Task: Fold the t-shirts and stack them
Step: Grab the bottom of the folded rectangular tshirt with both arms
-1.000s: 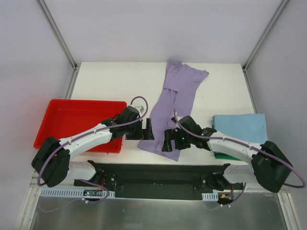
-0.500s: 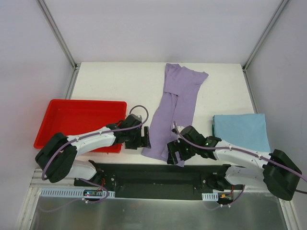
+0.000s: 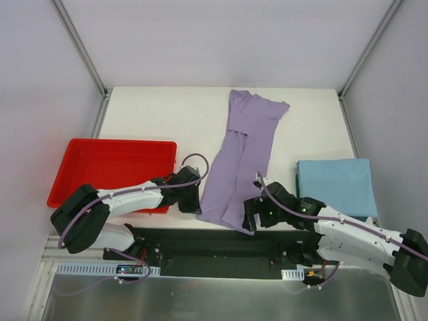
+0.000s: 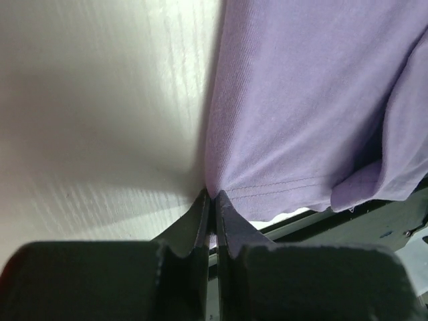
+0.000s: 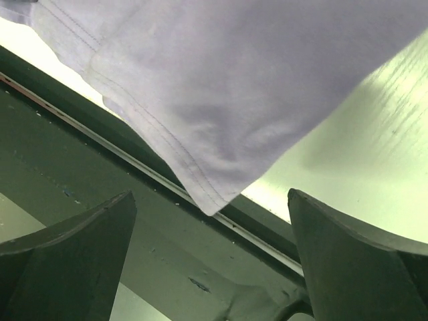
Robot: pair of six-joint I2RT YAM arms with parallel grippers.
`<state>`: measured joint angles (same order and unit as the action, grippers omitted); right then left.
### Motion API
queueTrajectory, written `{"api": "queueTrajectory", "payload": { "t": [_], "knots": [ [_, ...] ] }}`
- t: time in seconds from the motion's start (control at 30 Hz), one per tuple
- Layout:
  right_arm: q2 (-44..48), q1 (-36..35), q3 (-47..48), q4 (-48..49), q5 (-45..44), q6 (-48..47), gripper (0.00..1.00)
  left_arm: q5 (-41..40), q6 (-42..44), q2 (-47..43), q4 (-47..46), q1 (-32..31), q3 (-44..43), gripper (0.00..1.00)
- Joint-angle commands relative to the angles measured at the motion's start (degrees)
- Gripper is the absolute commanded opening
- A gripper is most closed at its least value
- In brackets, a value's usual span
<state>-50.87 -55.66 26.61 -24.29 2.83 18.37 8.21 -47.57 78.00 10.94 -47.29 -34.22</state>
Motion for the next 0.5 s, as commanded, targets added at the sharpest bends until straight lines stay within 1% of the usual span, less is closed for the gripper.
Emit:
{"api": "queueTrajectory", "payload": {
  "t": [0.0, 0.1, 0.23, 0.33, 0.4, 0.47],
  "knots": [
    [1.8, -0.3, -1.7, -2.8, -0.5, 8.9, 0.99, -2.1, -2.2, -3.3, 2.5, -1.4, 2.5, 0.00],
    [1.0, -0.8, -2.9, -1.9, 0.2, 14.5, 0.92, -2.8, -2.7, -3.5, 2.6, -2.6, 2.0, 0.00],
    [-1.2, -1.3, -4.6, 4.4, 4.7, 17.3, 0.79, -3.5, -3.1, -3.0, 2.6, -3.2, 1.3, 0.00],
    [-2.9, -2.2, -4.7, 4.3, 4.9, 19.9, 0.77, -3.9, -3.3, -3.3, 2.6, -3.2, 1.3, 0.00],
    [-3.8, -2.2, -5.6, 5.0, 4.5, 21.1, 0.73, -4.3, -3.6, -3.5, 2.6, -3.3, 1.5, 0.00],
    [-4.7, -2.2, -6.2, 6.5, 4.9, 22.3, 0.66, -4.4, -3.6, -3.3, 2.6, -3.2, 1.4, 0.00]
  ]
}}
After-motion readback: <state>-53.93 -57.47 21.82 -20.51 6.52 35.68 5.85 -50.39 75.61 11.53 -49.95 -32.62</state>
